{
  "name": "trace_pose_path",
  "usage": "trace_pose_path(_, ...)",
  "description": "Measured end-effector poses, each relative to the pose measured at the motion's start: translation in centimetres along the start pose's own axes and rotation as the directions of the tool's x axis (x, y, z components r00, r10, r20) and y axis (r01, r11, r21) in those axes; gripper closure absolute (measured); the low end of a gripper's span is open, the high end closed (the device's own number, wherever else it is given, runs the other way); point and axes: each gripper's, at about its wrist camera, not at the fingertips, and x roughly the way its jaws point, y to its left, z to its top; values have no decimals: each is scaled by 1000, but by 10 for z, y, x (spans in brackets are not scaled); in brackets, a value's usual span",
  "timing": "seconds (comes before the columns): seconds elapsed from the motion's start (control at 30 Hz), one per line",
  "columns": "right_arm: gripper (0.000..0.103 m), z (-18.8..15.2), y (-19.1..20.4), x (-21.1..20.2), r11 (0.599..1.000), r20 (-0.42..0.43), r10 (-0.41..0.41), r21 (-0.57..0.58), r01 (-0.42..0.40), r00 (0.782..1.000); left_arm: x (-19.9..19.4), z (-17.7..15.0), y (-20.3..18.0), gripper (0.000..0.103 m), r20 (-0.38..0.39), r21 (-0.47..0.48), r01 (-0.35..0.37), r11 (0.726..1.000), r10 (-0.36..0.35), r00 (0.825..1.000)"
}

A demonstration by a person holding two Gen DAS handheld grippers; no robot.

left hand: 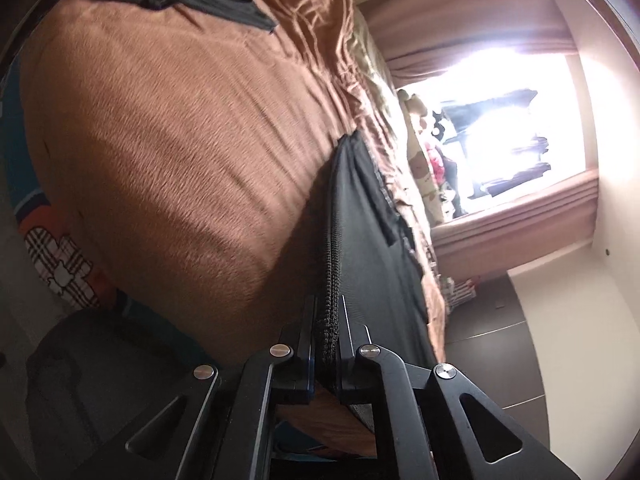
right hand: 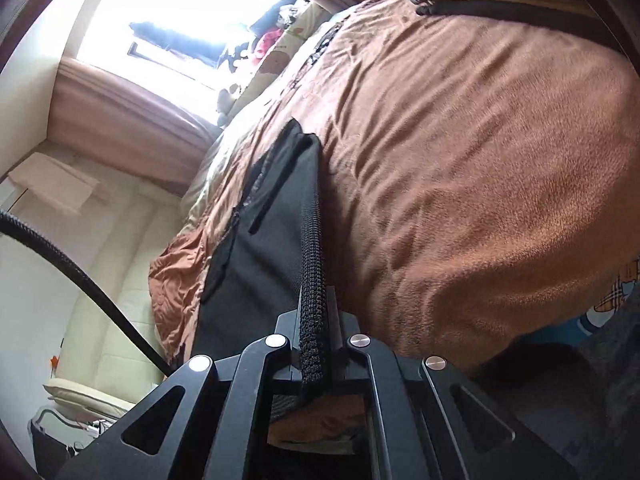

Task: Fold small clothes
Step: 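Lift the hem with both grippers and fold it toward the collar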

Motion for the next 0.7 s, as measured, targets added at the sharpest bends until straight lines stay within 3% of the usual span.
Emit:
trace_pose_path(0.27,103,7,34,-37,994,48,99,-46,-97,994,-41,18,-36,98,61,7,166,986,-166,984)
trace_pose_path(0.5,103,7,65,-94,972,102,214,-117,-202,972,-84,26,-79,98,109,71,290,955,-296,949)
trace_pose_path(0.7,103,0,81,-134,960,129,257,-147,-238,958,-128,15,-98,98,131,111,353,929,-365,922)
